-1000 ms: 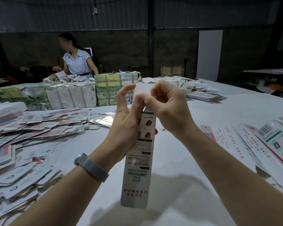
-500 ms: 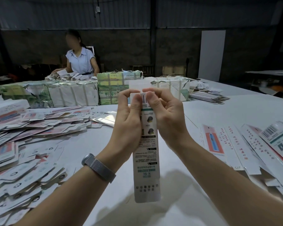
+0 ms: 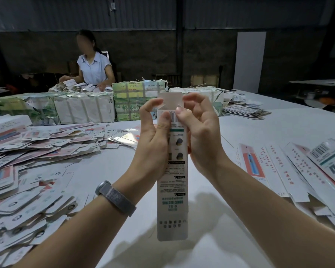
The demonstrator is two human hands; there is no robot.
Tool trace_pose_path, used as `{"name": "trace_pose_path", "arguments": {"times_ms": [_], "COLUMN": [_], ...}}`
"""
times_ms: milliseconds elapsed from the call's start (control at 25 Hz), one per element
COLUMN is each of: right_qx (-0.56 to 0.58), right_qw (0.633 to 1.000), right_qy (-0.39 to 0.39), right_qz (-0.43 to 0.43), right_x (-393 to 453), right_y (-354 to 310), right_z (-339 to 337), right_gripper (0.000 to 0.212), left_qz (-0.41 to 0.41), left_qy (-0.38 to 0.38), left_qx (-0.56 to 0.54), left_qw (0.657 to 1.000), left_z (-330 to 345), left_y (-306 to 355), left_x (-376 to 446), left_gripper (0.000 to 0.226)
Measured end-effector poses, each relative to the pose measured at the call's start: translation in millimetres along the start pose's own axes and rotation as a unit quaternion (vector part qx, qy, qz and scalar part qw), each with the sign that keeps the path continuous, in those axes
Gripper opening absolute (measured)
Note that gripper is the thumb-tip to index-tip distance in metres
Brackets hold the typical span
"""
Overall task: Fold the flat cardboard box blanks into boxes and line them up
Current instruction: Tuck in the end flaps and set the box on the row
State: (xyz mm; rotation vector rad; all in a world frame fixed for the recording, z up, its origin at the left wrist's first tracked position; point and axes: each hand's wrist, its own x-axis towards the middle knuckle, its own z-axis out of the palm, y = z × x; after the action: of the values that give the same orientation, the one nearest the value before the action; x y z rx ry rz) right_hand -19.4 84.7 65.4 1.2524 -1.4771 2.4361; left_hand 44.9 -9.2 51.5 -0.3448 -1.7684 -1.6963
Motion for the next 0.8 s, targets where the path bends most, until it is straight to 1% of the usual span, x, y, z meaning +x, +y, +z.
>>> {"name": "trace_pose_path", "arguments": {"times_ms": [80, 120, 200, 360, 520, 640, 680, 800], "right_qx": [0.010, 0.013, 0.003, -0.049, -0.045, -0.038, -0.038, -0.068], "right_qw": [1.000, 1.000, 1.000, 0.998, 0.998, 0.998, 0.998, 0.996], "right_qy": [-0.002, -0.004, -0.011, -0.018, -0.018, -0.021, -0.021, -0.020], "right_qz": [0.002, 0.008, 0.024, 0.028, 0.036, 0.043, 0.048, 0.059], "right_x": [1.5, 2.1, 2.4, 0.7, -0.4, 2.5, 2.9, 3.0], "right_y": [2.1, 2.2, 1.2, 2.4, 1.2, 1.5, 1.5, 2.0], "right_z": [-2.2, -3.4, -6.0, -4.5, -2.0, -4.9, -5.0, -4.0], "right_gripper": [0.034, 0.037, 0.032, 0.022, 0.024, 0.015, 0.014, 0.023], "left_qz": [-0.013, -0.024, -0.045, -0.069, -0.048, -0.026, -0.019, -0.018], "left_qy": [0.002, 0.001, -0.003, 0.002, -0.007, -0.026, -0.030, -0.037], "left_qx": [0.003, 0.004, -0.001, -0.033, -0.010, 0.020, 0.029, 0.009], "left_qw": [1.000, 1.000, 0.999, 0.997, 0.999, 0.999, 0.999, 0.999], "left_z": [-0.6, -1.2, -1.7, -2.6, -4.0, -4.1, -3.9, -4.6], "left_y": [-0.7, -1.1, -2.1, -2.9, -3.9, -6.3, -6.8, -8.4], "left_x": [-0.8, -1.2, -1.1, 1.3, 0.8, -1.1, -1.5, -2.2], "left_gripper": [0.036, 0.040, 0.046, 0.046, 0.047, 0.045, 0.045, 0.043]}}
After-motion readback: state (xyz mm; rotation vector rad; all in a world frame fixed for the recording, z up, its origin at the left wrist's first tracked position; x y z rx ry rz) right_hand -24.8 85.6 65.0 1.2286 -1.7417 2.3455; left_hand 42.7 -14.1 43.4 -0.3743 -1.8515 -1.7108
